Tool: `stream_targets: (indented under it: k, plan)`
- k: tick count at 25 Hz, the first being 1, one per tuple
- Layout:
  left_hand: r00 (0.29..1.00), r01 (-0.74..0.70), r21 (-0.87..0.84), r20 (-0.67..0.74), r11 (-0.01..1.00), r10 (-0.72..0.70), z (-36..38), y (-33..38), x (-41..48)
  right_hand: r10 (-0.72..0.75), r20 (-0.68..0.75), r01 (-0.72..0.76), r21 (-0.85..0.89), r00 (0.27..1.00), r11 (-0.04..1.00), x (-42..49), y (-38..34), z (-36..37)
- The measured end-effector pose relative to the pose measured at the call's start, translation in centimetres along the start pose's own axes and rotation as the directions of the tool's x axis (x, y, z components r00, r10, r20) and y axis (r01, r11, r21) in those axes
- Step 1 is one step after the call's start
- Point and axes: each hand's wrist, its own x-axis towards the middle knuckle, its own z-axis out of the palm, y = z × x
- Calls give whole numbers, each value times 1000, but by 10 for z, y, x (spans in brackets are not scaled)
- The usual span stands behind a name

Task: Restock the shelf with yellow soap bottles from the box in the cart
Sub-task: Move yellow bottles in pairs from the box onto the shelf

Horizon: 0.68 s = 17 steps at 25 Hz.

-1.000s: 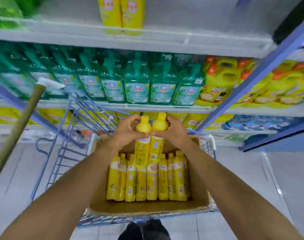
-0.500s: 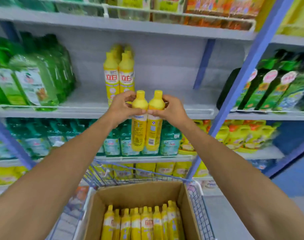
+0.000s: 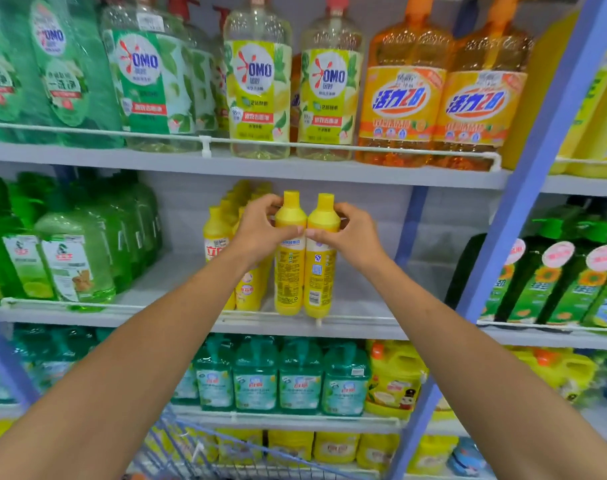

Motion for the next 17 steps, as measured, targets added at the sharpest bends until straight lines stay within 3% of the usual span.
stream_targets:
  k: [9,13,17]
  plan:
    - [996,91,62,-23,994,-89,45,-60,26,111,-9,-111,-84,994,990,19,69,16]
    - [992,125,-17,-32,992,-126,48,-66,29,124,45,-124,3,991,992,21,82,16]
    - [979,181,-91,107,979,-171,49,-88,3,175,87,-187,143,981,972,-3,106,20]
